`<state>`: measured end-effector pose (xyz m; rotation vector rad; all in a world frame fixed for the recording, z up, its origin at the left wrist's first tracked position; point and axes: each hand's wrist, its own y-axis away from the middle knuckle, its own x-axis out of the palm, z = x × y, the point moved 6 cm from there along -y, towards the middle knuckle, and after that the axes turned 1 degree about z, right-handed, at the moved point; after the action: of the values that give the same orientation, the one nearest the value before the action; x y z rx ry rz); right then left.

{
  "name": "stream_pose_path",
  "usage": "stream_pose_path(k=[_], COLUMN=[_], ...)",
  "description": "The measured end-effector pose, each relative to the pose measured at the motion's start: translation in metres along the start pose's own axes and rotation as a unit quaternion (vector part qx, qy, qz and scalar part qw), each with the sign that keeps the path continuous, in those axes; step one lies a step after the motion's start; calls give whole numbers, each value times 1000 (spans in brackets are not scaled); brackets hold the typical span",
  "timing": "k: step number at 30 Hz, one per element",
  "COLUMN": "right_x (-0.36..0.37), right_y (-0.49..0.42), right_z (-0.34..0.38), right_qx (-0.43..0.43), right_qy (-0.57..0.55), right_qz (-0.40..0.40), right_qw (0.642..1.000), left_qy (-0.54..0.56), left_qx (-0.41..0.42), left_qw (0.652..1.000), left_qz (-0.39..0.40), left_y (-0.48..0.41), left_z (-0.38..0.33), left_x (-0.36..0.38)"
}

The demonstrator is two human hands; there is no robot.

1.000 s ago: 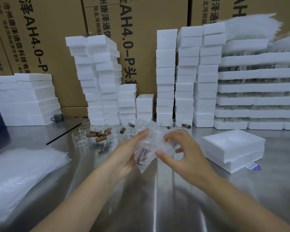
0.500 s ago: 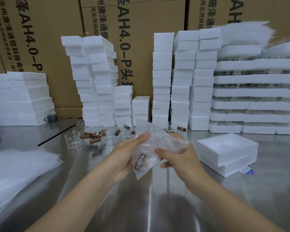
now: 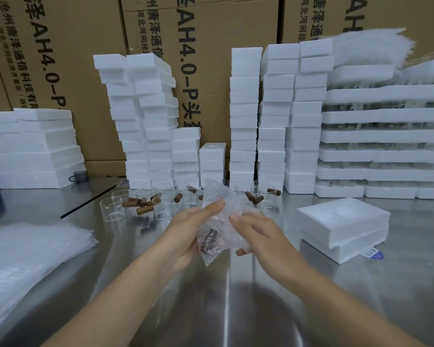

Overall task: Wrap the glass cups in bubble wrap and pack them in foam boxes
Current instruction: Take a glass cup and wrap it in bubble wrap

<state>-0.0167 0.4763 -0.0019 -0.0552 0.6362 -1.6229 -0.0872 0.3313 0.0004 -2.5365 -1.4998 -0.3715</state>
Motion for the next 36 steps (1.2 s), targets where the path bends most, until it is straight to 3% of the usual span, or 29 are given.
stream_pose_path(k=[13,19,23,27,29,34,36], right_x=[-32,-9,-7,-10,-12,-16,-16], right_y=[10,13,8,3,3,10,11], right_z=[10,22,20,21,19,21,21], right_qx=[-10,-92,-46,-28,-48,-99,-105], right_qy=[-15,41,123,81,90,132,126], right_qz=[-274,-201,-98,11,-7,-196,-223], right_qw=[961,974,986,996,995,967,961], left_qy=[43,45,20,-46,-56,-8,8], left_qx=[40,59,64,50,38,36,32], left_qw=[996,994,995,993,992,995,996], left_qz=[70,74,71,95,103,88,78], left_y=[2,4,5,8,8,4,3], left_z=[2,-3,-6,-10,-8,1,5], left_x=[16,17,13,11,11,16,18])
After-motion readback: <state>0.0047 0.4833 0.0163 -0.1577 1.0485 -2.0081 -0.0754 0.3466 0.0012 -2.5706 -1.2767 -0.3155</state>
